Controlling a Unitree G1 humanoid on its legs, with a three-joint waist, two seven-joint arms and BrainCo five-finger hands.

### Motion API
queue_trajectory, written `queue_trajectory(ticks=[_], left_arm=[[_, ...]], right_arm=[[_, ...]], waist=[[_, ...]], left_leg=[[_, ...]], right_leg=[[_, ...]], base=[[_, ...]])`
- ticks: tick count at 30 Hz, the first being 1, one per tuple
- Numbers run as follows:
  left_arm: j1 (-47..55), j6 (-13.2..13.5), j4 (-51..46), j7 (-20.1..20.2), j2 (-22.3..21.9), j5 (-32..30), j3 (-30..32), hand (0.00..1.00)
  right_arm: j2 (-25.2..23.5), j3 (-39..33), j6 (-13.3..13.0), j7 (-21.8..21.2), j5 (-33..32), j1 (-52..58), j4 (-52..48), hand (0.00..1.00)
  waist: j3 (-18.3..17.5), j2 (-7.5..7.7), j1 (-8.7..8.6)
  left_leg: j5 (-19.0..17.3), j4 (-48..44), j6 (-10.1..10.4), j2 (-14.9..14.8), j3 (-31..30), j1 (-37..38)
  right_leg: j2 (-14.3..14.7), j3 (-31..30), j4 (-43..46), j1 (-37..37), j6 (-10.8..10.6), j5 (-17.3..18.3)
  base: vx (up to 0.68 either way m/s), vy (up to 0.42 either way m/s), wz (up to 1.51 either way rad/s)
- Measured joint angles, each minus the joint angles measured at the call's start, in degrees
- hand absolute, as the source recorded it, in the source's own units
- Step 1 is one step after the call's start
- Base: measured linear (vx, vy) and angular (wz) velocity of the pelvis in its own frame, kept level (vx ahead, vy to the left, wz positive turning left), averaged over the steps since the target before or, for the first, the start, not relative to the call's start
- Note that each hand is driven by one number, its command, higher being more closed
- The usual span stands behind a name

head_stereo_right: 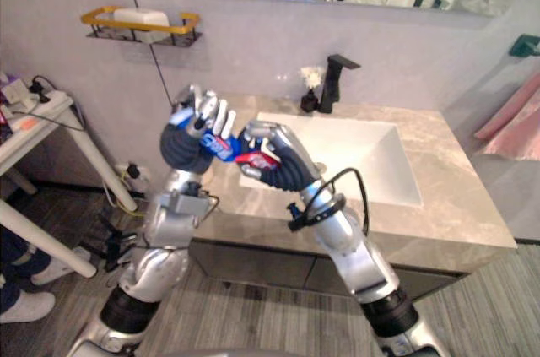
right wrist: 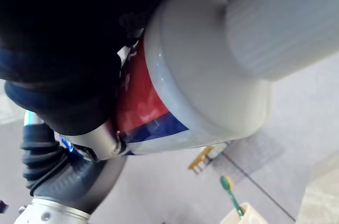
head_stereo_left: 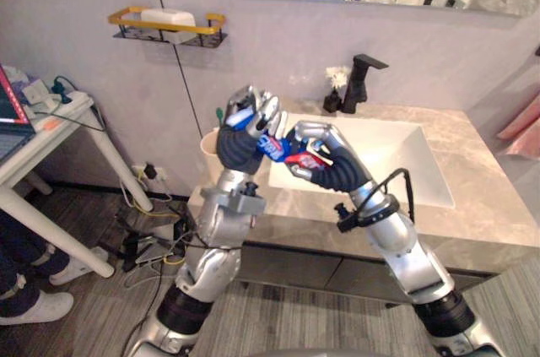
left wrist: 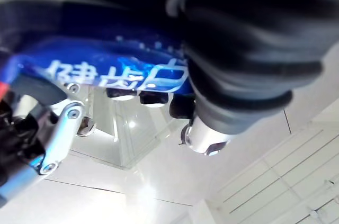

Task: Organize washtable

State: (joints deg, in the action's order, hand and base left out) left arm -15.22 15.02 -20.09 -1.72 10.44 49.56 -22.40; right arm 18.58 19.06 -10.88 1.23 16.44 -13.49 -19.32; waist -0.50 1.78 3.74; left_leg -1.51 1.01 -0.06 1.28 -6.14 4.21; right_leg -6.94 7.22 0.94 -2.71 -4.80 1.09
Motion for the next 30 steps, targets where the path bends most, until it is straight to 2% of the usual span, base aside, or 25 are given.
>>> queue_trajectory(ticks=[1, 10, 17, 20, 22, 24, 28, 30], left_arm=[[0.0, 0.1, 0.0, -0.1, 0.0, 0.0, 0.0, 1.00], [-2.2, 0.3, 0.0, -1.1, -0.1, -0.9, -1.1, 1.00], [-5.1, 0.3, 0.0, -2.8, -0.8, -7.6, -0.4, 1.00], [-6.3, 0.4, -0.2, -3.3, -1.3, -9.3, 0.4, 1.00], [-5.9, 0.3, -0.1, -3.5, -1.0, -10.5, 2.5, 1.00], [-4.2, 0.2, -0.1, -3.6, 0.1, -11.7, 5.3, 1.00], [-2.2, 0.2, -0.2, -3.6, 1.0, -12.8, 10.4, 1.00], [-1.6, 0.2, -1.3, -3.5, 0.8, -14.3, 11.4, 1.00]], right_arm=[[-0.1, 0.0, 0.0, 0.0, 0.0, 0.0, 0.0, 0.00], [-2.1, -1.6, 0.1, 1.7, 3.5, -1.0, 0.0, 0.00], [-2.5, -7.1, -0.4, 2.6, 4.7, -2.3, -3.2, 0.00], [-2.5, -12.6, -2.0, 3.3, 4.6, -2.3, -5.4, 0.00], [-2.8, -20.0, -2.4, 5.6, 3.6, -1.8, -7.2, 0.00], [-2.8, -30.8, -2.4, 8.1, 0.2, 0.4, -9.0, 0.00], [-2.5, -37.5, -2.3, 8.5, -2.4, 8.3, -9.1, 0.00], [-2.6, -39.0, -2.3, 8.4, -2.4, 12.2, -9.0, 0.00]], waist=[[-0.2, 0.00, 0.00], [-0.5, 0.00, -0.03], [-0.5, -0.01, -0.32], [-0.5, -0.03, -1.16], [-0.5, -0.04, -1.55], [-0.5, -0.06, -2.10], [-0.5, -0.17, -3.36], [-0.5, -0.35, -3.45]], left_leg=[[0.0, 0.0, 0.0, 0.0, 0.0, 0.0], [0.0, 0.0, 0.0, 0.0, 0.5, 0.2], [0.0, 0.2, 0.0, -0.1, 1.6, 0.7], [0.0, 0.3, 0.0, -0.1, 2.1, 0.7], [-0.1, 0.4, 0.0, -0.2, 2.9, 0.8], [-0.1, 0.7, -0.1, -0.3, 3.7, 1.3], [-0.4, 1.0, 0.0, -0.5, 5.2, 2.0], [-0.5, 1.0, 0.0, -0.7, 5.9, 1.8]], right_leg=[[0.0, 0.0, 0.0, 0.0, 0.0, 0.0], [0.1, -0.5, 0.1, 0.0, 0.0, 0.0], [0.1, -1.4, 0.1, 0.2, -0.2, -0.2], [0.2, -2.0, 0.3, 0.5, -0.2, -0.2], [0.3, -2.9, 0.7, 1.1, -0.2, -0.2], [0.5, -3.5, 0.8, 1.1, -0.2, -0.2], [0.9, -4.9, 0.8, 1.4, -0.2, -0.2], [1.0, -5.8, 0.8, 2.1, -0.1, -0.3]], base=[[0.00, 0.000, 0.00], [0.00, 0.000, -0.02], [-0.01, 0.001, -0.07], [-0.02, -0.002, -0.10], [-0.04, -0.002, -0.21], [-0.04, -0.001, -0.19], [-0.03, -0.006, -0.22], [-0.03, -0.013, -0.22]])
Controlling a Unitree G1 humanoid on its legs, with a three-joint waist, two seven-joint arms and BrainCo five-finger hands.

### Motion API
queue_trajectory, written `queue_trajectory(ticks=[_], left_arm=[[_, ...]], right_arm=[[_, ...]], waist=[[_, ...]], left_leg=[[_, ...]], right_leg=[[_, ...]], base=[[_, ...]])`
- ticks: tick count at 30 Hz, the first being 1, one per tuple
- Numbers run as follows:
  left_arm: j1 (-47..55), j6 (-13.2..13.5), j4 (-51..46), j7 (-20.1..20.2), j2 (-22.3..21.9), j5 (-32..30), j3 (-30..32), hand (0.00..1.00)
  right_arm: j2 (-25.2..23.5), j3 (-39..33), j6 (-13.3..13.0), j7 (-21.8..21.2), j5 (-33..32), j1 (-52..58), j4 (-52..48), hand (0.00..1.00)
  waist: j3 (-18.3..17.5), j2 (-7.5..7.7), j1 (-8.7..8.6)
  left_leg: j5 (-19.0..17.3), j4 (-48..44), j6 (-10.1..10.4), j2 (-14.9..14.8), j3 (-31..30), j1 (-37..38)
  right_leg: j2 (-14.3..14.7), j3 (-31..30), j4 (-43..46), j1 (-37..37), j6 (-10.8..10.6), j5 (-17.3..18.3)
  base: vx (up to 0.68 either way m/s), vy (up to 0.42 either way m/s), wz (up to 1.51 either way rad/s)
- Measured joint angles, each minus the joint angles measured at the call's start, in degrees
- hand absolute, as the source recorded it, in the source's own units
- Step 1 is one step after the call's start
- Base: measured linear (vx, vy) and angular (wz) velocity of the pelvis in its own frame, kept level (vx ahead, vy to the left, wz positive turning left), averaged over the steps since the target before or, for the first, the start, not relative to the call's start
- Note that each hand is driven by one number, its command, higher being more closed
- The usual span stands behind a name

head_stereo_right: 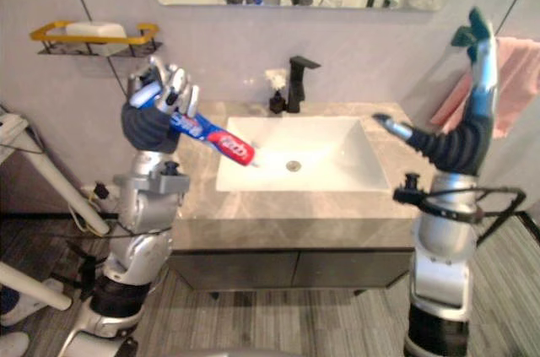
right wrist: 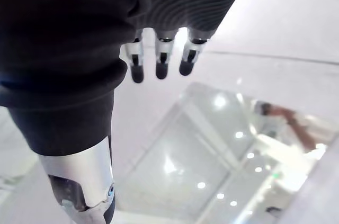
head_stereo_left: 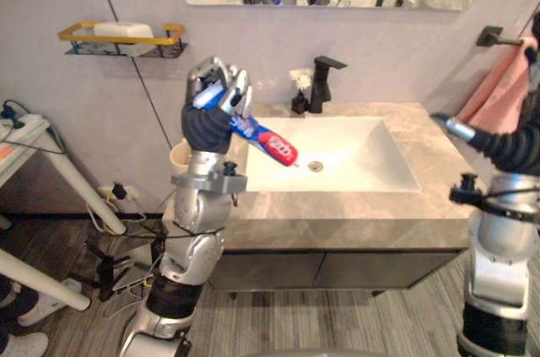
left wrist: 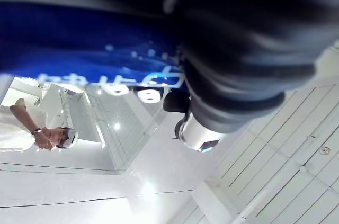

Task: Organize washtable

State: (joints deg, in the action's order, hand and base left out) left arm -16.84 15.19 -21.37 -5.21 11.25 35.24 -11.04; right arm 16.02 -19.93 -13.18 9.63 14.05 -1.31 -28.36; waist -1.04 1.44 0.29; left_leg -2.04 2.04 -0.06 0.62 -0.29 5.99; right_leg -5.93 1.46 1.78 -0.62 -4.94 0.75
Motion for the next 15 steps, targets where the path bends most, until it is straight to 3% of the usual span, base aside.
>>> queue_trajectory(ticks=[5, 9, 15], left_arm=[[2.4, 0.2, -4.1, 0.2, 0.1, -4.1, 4.6, 1.00], [2.5, 0.2, -4.2, 0.1, 0.1, -5.1, 6.7, 1.00], [4.6, 0.0, -5.9, 0.1, 0.0, -7.2, 7.4, 1.00]], right_arm=[[-2.8, -8.3, 0.9, -0.6, 0.1, 7.1, 4.2, 0.00], [-6.9, -11.5, 2.9, -1.0, -1.2, 13.3, 12.9, 0.00], [-14.1, -13.5, 7.3, -3.8, -7.6, 21.2, 21.5, 0.00]], waist=[[0.0, -0.16, -2.29], [0.1, -0.29, -2.68], [-0.3, -1.68, -3.37]], left_leg=[[-0.4, 0.0, 0.0, -0.2, 1.4, 0.4], [-0.8, -0.1, -0.1, -0.3, 2.0, 0.5], [-1.2, 0.0, 0.0, -0.6, 3.0, 0.4]], right_leg=[[0.2, -0.9, 0.0, 0.1, 0.0, -0.2], [0.4, -1.8, -0.1, 0.3, 0.0, -0.4], [0.8, -3.1, -0.1, 1.0, 0.0, -0.4]], base=[[-0.01, -0.006, -0.12], [-0.02, -0.009, -0.15], [0.00, -0.010, -0.09]])
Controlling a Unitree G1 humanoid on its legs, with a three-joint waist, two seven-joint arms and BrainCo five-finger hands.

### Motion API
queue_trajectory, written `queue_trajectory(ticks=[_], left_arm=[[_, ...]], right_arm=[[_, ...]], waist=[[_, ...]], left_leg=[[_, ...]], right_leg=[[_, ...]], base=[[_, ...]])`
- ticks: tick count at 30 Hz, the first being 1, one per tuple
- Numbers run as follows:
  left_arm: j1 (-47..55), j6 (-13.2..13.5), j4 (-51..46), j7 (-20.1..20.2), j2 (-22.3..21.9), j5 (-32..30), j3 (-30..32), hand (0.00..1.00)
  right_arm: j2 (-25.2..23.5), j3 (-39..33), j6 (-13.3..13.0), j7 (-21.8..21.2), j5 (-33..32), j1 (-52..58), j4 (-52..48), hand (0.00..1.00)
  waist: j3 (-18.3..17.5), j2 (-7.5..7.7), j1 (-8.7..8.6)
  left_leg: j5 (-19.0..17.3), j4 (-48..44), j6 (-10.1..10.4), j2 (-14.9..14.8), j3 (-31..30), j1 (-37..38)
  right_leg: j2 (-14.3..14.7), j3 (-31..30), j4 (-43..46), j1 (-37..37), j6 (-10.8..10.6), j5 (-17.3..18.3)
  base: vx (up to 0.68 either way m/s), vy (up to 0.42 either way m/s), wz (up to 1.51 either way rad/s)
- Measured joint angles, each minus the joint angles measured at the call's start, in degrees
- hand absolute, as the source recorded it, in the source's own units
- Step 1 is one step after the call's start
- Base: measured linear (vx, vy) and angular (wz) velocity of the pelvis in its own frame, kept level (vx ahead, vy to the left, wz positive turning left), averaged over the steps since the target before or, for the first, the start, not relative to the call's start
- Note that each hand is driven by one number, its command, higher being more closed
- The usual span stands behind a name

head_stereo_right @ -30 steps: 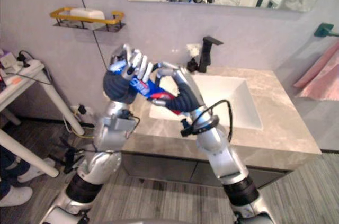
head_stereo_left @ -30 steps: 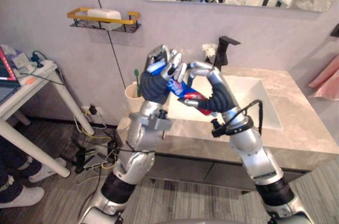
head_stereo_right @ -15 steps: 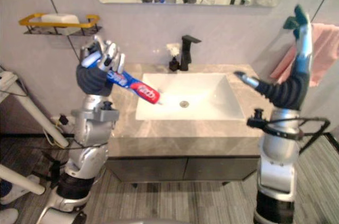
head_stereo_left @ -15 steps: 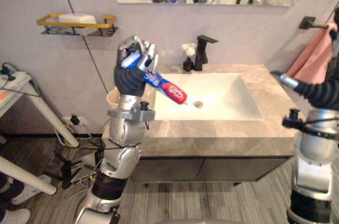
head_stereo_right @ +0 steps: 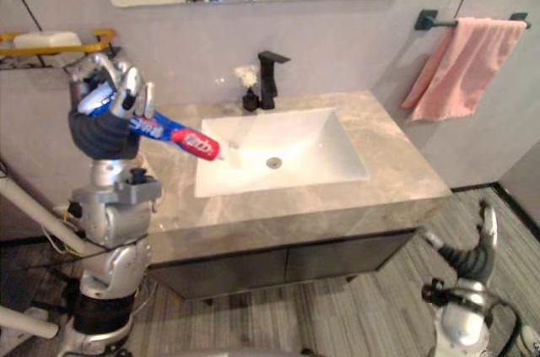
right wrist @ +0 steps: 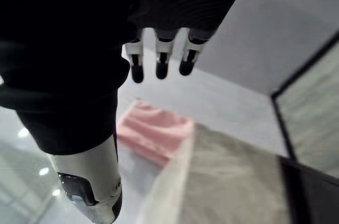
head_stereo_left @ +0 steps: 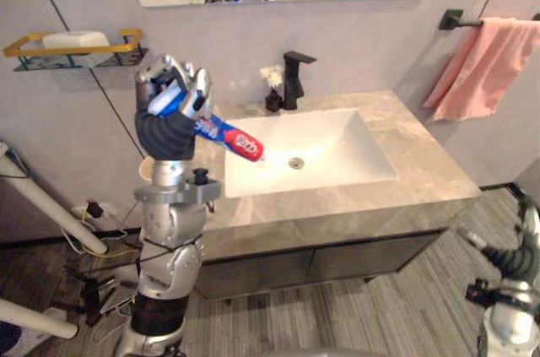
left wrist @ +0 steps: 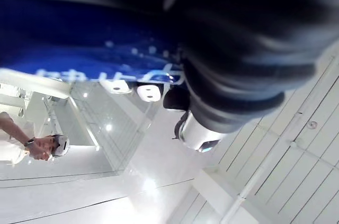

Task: Organize washtable

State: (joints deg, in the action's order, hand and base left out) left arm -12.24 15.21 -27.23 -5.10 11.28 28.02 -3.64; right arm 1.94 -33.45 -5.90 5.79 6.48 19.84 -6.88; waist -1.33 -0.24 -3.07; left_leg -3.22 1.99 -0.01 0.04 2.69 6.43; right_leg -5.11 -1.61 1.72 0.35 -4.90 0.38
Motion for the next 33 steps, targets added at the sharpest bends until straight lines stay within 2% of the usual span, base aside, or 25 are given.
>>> queue_trajectory(ticks=[4, 7, 10, 15, 20, 23, 27, 33], left_arm=[[-0.1, 0.0, -0.2, -0.3, 0.0, -1.1, 1.5, 1.00], [-0.3, 0.0, -0.6, -0.5, 0.0, -1.7, 2.0, 1.00], [-1.1, 0.0, -1.9, -1.6, 0.6, -2.6, 2.4, 1.00], [-8.6, 0.0, -2.0, -3.7, 6.2, -7.8, 5.8, 1.00], [-13.2, 0.2, 3.2, -4.6, 13.5, -9.8, 7.1, 1.00], [-14.2, 0.0, 8.6, -5.0, 14.5, -10.2, 7.3, 1.00], [-14.2, -1.3, 15.8, -5.2, 16.4, -10.3, 8.4, 1.00], [-14.2, -2.6, 21.4, -5.1, 18.4, -10.8, 8.4, 1.00]], right_arm=[[-2.3, 0.0, 0.2, -1.1, -3.9, 0.9, 4.1, 0.00], [-4.3, 0.6, 0.7, -2.0, -5.8, 2.7, 8.2, 0.00], [-5.4, 3.1, 2.3, -4.2, -6.0, 4.7, 11.6, 0.00], [-5.9, 8.1, 2.5, -8.5, -7.3, 5.7, 17.2, 0.00], [-3.6, 16.1, 2.5, -11.7, -7.3, 5.2, 21.8, 0.00], [-1.4, 20.7, 2.4, -12.5, -5.6, 4.5, 26.5, 0.00], [-0.3, 24.9, 2.4, -13.5, -3.6, 4.0, 31.9, 0.00], [1.0, 26.7, 2.3, -13.4, -3.6, 3.0, 35.9, 0.00]], waist=[[-0.1, -0.22, -1.03], [-0.1, -0.27, -0.92], [-0.2, -0.30, -0.87], [-0.3, -0.44, -0.85], [-0.6, -0.75, -0.20], [-0.9, -0.66, 0.73], [-1.1, -0.22, 1.08], [-1.0, 0.93, 1.51]], left_leg=[[-0.3, 0.0, 0.1, -0.1, 0.6, 0.0], [-0.5, 0.0, 0.2, -0.2, 1.3, 0.1], [-0.5, 0.0, 0.2, -0.2, 1.5, 0.4], [-0.5, -0.1, 0.3, -0.2, 1.4, 0.5], [-0.3, 0.0, 0.0, -0.1, 0.4, 0.6], [-0.3, 0.0, 0.0, 0.0, -1.1, 0.3], [-0.2, -0.6, 0.1, 0.2, -2.9, -0.7], [-0.2, -1.0, 0.1, 0.5, -4.2, -1.2]], right_leg=[[0.1, -0.3, 0.1, -0.1, 0.0, 0.0], [0.1, -0.4, 0.3, -0.2, 0.0, 0.0], [0.1, -0.5, 0.7, -0.2, 0.1, 0.2], [0.1, -0.4, 1.4, -0.2, 0.2, 0.6], [0.0, 0.2, 1.4, -0.6, 0.1, 0.8], [-0.2, 0.9, 1.0, -1.0, 0.1, 0.9], [-0.6, 2.7, 1.1, -1.2, 0.3, 1.3], [-0.9, 3.6, 1.3, -1.3, 0.4, 1.6]], base=[[-0.03, -0.013, -0.07], [-0.01, -0.003, -0.02], [-0.01, -0.002, -0.01], [0.00, 0.000, 0.00], [0.00, -0.011, 0.07], [0.01, -0.005, 0.17], [0.02, -0.008, 0.24], [0.01, -0.008, 0.10]])
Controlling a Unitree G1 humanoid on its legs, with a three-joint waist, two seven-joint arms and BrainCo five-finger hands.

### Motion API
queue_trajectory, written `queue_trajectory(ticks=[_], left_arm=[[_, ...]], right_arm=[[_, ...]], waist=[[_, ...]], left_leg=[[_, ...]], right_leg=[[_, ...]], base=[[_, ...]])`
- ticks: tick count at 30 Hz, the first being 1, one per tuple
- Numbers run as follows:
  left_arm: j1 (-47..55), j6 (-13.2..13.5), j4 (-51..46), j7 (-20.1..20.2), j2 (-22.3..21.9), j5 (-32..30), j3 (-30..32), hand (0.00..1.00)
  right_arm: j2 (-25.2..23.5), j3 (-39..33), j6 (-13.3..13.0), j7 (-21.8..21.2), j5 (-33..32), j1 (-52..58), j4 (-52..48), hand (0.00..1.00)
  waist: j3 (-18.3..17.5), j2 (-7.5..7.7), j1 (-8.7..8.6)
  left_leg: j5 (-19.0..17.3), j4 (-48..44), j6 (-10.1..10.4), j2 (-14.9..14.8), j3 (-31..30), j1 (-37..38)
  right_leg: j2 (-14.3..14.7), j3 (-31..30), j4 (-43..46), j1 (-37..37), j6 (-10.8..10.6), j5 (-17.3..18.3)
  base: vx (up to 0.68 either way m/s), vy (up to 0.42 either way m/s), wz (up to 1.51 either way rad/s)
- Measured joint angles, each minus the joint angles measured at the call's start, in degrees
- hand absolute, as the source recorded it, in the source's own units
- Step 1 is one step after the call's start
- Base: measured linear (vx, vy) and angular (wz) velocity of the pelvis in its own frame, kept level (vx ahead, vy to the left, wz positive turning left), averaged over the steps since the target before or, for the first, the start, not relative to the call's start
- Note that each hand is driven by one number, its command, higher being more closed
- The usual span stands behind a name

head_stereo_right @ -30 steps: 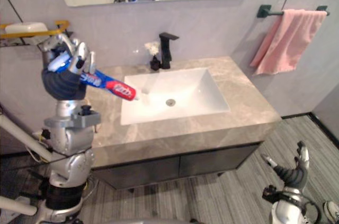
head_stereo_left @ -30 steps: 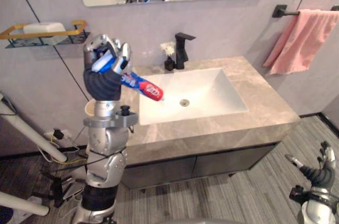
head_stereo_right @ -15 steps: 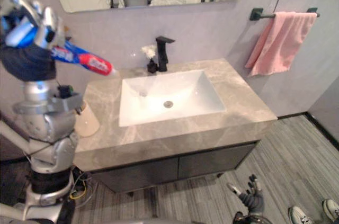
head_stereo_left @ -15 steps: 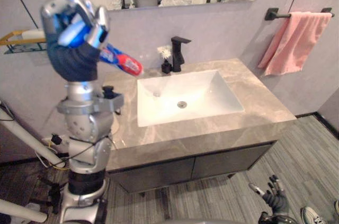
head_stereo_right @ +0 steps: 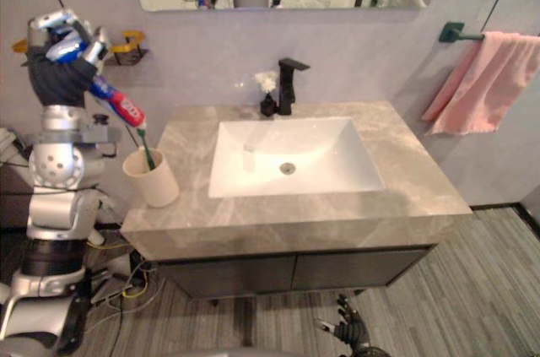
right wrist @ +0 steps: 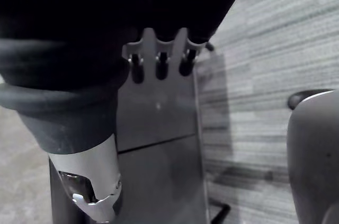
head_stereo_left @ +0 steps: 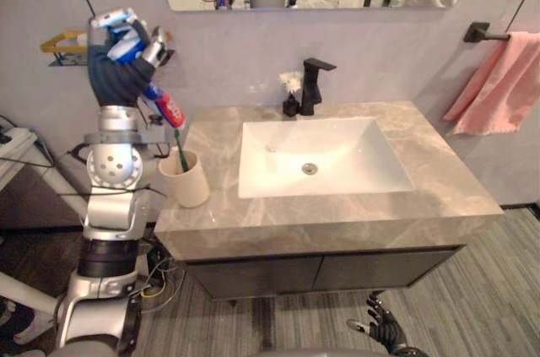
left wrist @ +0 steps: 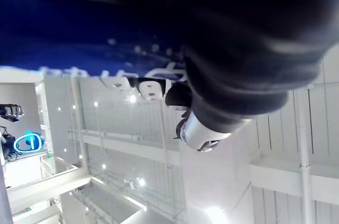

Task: Organize washtable

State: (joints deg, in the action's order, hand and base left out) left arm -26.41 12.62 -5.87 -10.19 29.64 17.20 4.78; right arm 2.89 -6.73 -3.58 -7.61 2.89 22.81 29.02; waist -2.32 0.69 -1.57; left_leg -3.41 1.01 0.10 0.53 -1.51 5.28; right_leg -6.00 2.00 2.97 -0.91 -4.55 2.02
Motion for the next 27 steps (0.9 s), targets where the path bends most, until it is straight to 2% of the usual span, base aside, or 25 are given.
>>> queue_trajectory(ticks=[7, 12, 19, 27], left_arm=[[0.2, -0.8, 1.4, 0.0, 0.0, 0.3, 0.7, 1.00], [2.1, -0.9, 1.5, 0.1, -0.5, 0.7, 1.7, 1.00], [3.4, -1.0, 2.1, 0.1, -2.6, 1.2, 2.5, 1.00], [5.1, -1.2, 4.3, 0.1, -6.3, 1.2, 2.5, 1.00]], right_arm=[[0.9, 1.1, -0.2, 0.1, 0.1, 0.1, 3.4, 0.00], [1.3, 1.1, -0.2, 0.5, 0.1, -0.1, 4.0, 0.00], [1.8, 1.4, -0.3, 1.4, 0.2, -1.4, 5.8, 0.00], [2.1, 2.3, -0.3, 1.7, 1.0, -1.5, 6.3, 0.00]], waist=[[0.2, 1.10, 0.31], [0.2, 1.16, 0.76], [0.9, 2.17, 0.77], [1.0, 2.11, 0.74]], left_leg=[[0.0, -0.1, 0.0, 0.4, -1.5, 0.2], [0.0, 0.0, 0.0, 0.4, -1.7, 0.1], [0.0, 0.0, 0.0, 0.5, -2.4, 0.3], [0.0, 0.0, 0.0, 0.5, -2.6, 0.6]], right_leg=[[-0.4, 1.0, 2.0, 0.1, -0.1, 1.5], [-0.3, 1.2, 2.0, 0.1, 0.0, 1.6], [-0.4, 1.8, 3.2, 0.1, -0.1, 2.5], [-0.4, 2.0, 3.9, 0.1, 0.1, 3.0]], base=[[-0.02, -0.007, 0.09], [0.00, -0.003, 0.01], [-0.01, -0.011, 0.05], [0.00, -0.005, 0.02]])
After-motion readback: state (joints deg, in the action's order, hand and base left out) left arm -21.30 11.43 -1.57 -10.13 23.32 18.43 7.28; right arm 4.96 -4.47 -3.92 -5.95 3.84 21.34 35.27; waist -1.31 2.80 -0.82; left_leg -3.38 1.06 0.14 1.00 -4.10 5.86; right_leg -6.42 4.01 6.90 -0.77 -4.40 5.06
